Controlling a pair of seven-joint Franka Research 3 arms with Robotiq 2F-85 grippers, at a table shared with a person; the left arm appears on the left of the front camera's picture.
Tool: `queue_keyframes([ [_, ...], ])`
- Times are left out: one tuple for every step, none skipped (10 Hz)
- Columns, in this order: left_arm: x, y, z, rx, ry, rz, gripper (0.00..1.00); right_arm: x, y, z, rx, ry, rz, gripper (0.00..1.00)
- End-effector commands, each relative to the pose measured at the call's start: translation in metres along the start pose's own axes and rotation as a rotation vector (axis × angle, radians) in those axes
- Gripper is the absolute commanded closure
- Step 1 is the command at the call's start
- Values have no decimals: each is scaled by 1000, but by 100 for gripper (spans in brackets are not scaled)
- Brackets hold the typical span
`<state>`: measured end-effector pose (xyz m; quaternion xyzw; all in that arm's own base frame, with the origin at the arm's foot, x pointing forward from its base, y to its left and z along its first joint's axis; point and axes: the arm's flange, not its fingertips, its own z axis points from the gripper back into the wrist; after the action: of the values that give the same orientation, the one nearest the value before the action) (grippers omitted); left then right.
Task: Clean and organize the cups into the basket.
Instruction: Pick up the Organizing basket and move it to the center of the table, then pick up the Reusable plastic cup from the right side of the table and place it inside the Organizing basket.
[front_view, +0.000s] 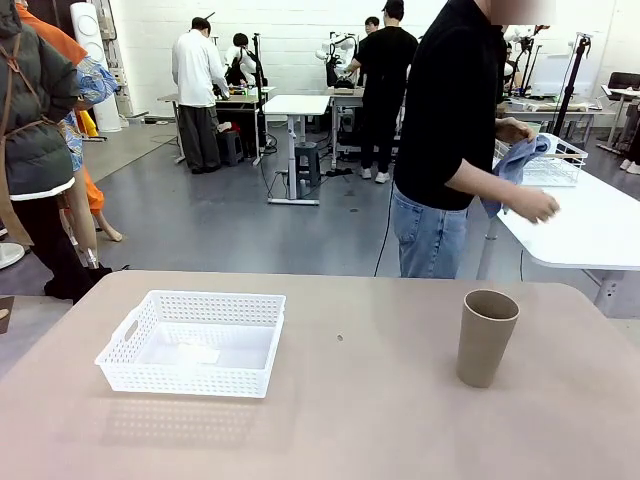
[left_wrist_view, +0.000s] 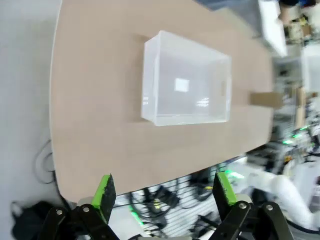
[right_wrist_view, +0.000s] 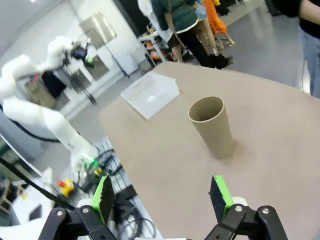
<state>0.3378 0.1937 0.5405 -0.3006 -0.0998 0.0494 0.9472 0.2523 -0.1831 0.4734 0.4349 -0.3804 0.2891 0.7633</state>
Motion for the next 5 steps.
queue_keyframes([
  [5,-40,-29,254,81,-71,0,-5,-25,-32,34,35,107,0],
  [11,-60,-46,378,103,-97,0,-9,-34,-41,81,79,141,0],
  [17,-77,-65,473,108,-106,0,-14,-41,-48,100,113,168,0],
  [21,-92,-90,551,104,-87,0,-21,-47,-51,125,143,200,0],
  [23,-104,-111,599,106,-73,0,-26,-52,-52,130,154,209,0],
])
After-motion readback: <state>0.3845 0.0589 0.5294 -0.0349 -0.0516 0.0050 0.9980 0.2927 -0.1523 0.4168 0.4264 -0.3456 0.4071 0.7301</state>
